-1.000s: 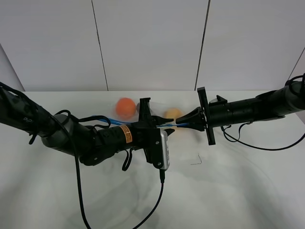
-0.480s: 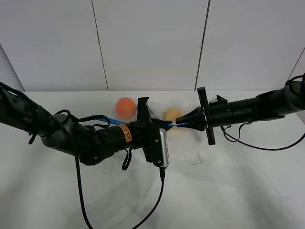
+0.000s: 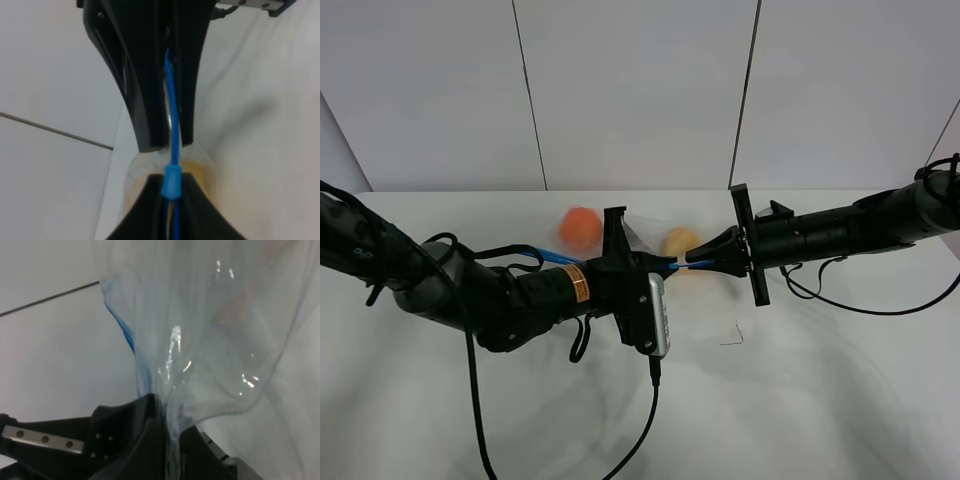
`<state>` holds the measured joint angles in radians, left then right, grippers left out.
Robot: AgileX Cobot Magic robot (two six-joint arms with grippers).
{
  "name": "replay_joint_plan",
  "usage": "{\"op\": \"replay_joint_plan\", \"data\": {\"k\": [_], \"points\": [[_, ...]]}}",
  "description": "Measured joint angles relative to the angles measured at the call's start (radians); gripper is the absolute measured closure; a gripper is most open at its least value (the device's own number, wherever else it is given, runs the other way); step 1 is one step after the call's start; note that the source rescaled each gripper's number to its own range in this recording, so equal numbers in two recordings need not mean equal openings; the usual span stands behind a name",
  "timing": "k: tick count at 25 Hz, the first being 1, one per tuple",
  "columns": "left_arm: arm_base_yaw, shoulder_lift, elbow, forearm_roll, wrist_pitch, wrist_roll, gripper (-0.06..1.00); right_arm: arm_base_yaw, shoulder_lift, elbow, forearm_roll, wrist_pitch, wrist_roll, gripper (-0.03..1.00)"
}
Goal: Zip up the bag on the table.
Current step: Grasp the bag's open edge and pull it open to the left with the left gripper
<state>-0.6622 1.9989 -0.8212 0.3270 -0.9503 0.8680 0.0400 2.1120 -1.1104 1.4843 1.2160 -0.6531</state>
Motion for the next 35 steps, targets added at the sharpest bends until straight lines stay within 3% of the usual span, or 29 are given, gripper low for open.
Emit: {"op": "replay_joint_plan", "data": {"k": [5, 14, 16, 19, 25, 31, 35], "points": [[0.001, -0.014, 0.002, 0.021, -0.002, -0.029, 0.74, 0.000, 0.000, 0.000, 0.005, 0.003, 0.000, 0.97], [0.001, -0.020, 0.002, 0.056, -0.002, -0.031, 0.72, 0.000, 0.000, 0.000, 0.004, 0.003, 0.000, 0.97], [0.001, -0.020, 0.002, 0.059, -0.002, -0.032, 0.76, 0.000, 0.000, 0.000, 0.004, 0.003, 0.000, 0.97], [0.001, -0.020, 0.002, 0.063, 0.000, -0.032, 0.92, 0.000, 0.000, 0.000, 0.004, 0.003, 0.000, 0.97], [0.001, -0.020, 0.002, 0.062, 0.000, -0.024, 0.92, 0.000, 0.000, 0.000, 0.004, 0.003, 0.000, 0.97], [0.008, -0.021, 0.052, -0.041, -0.027, 0.075, 0.92, 0.000, 0.000, 0.000, 0.005, -0.004, 0.000, 0.97], [0.048, -0.021, 0.114, -0.151, -0.051, 0.146, 0.92, 0.000, 0.000, 0.000, 0.008, -0.020, 0.000, 0.97]]}}
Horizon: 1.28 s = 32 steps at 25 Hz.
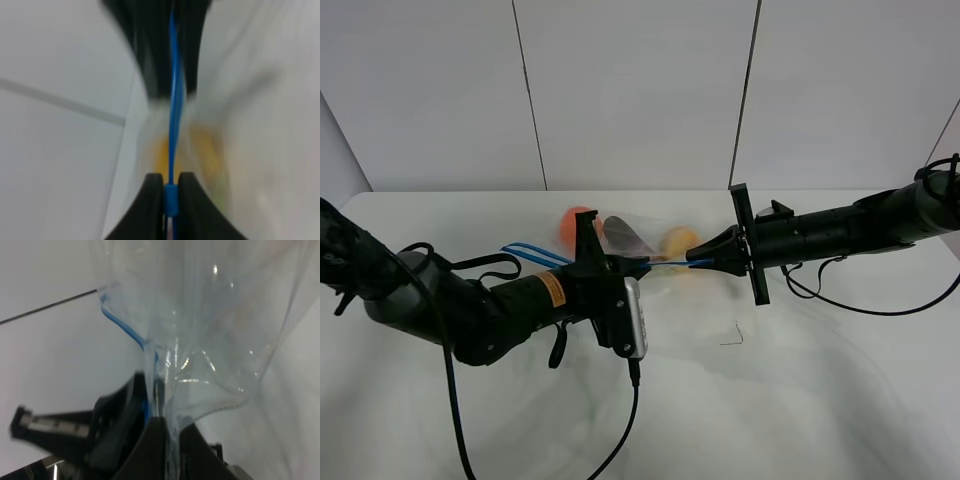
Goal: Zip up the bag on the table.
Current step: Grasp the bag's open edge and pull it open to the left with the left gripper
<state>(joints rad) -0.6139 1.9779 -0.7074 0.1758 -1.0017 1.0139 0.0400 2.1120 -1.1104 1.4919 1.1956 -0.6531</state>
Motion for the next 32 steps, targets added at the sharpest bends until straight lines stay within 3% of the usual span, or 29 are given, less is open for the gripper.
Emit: {"op": "replay_joint_plan", "data": {"k": [6, 15, 22, 32], "points": [[0.086, 0.000, 0.080, -0.098, -0.011, 0.061, 0.92, 0.000, 0.000, 0.000, 0.001, -0.007, 0.000, 0.97], [0.262, 0.000, 0.095, -0.115, -0.027, 0.143, 0.92, 0.001, 0.000, 0.000, 0.013, -0.010, 0.000, 0.97], [0.385, 0.000, 0.095, -0.107, -0.027, 0.150, 0.92, 0.001, 0.000, 0.000, 0.016, -0.007, 0.000, 0.97], [0.413, 0.000, 0.095, -0.122, -0.027, 0.125, 0.90, 0.001, 0.000, 0.000, 0.015, -0.006, 0.000, 0.97]]}}
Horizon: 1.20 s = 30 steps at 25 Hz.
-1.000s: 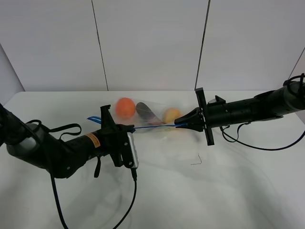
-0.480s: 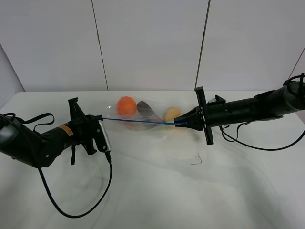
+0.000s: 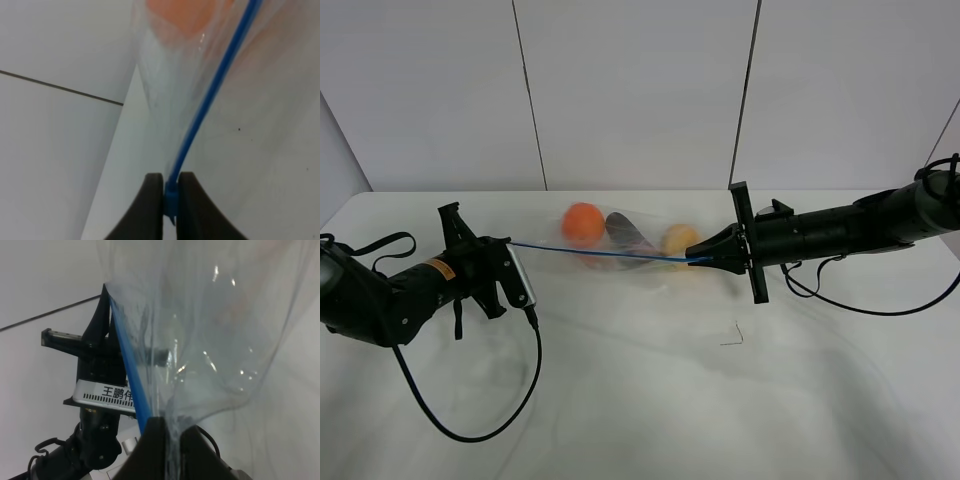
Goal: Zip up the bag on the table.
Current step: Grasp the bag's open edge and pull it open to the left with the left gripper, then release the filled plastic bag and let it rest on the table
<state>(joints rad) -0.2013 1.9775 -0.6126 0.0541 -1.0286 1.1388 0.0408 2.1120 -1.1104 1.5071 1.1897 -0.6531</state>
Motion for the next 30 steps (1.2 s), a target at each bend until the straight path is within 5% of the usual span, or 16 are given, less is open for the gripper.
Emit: {"op": "replay_joint_plan", "data": {"k": [10, 22, 30], "points": [[0.015, 0.000, 0.001, -0.037, 0.010, -0.160, 0.24, 0.000, 0.000, 0.000, -0.008, 0.004, 0.000, 0.97], [0.008, 0.000, 0.042, -0.436, 0.015, -0.666, 0.20, 0.000, 0.000, 0.000, -0.004, 0.007, 0.000, 0.97], [0.008, -0.090, 0.042, -0.492, 0.166, -0.776, 0.20, 0.000, 0.000, 0.000, -0.004, 0.007, 0.000, 0.97]]}}
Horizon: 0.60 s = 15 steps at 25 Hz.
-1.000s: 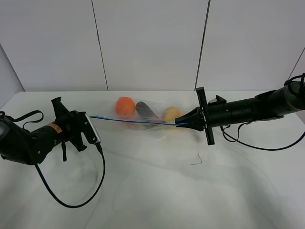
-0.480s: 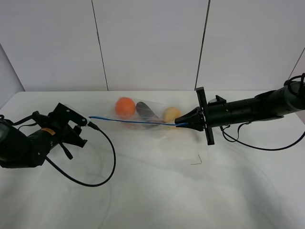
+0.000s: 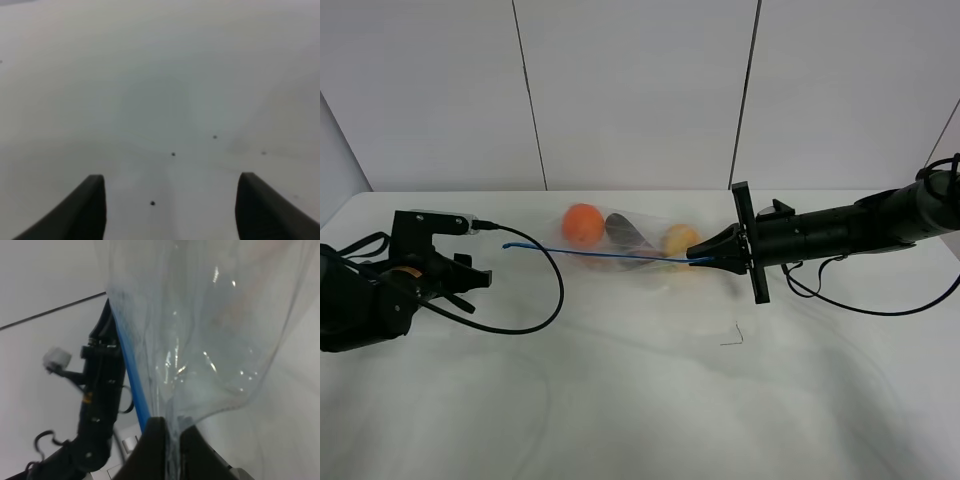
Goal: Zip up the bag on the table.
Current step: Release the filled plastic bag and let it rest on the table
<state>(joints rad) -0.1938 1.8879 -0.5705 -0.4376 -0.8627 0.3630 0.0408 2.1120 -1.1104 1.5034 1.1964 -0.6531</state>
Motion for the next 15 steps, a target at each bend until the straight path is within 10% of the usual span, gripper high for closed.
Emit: {"op": "replay_joint_plan", "data": {"k": [11, 15], "points": [[0.223, -0.222, -0.248, 0.020, 1.035, -0.001, 0.20, 0.000, 0.000, 0.000, 0.001, 0.000, 0.000, 0.97], [0.243, -0.224, -0.395, 0.084, 1.269, -0.002, 0.17, 0.000, 0.000, 0.000, 0.001, 0.000, 0.000, 0.97]]}}
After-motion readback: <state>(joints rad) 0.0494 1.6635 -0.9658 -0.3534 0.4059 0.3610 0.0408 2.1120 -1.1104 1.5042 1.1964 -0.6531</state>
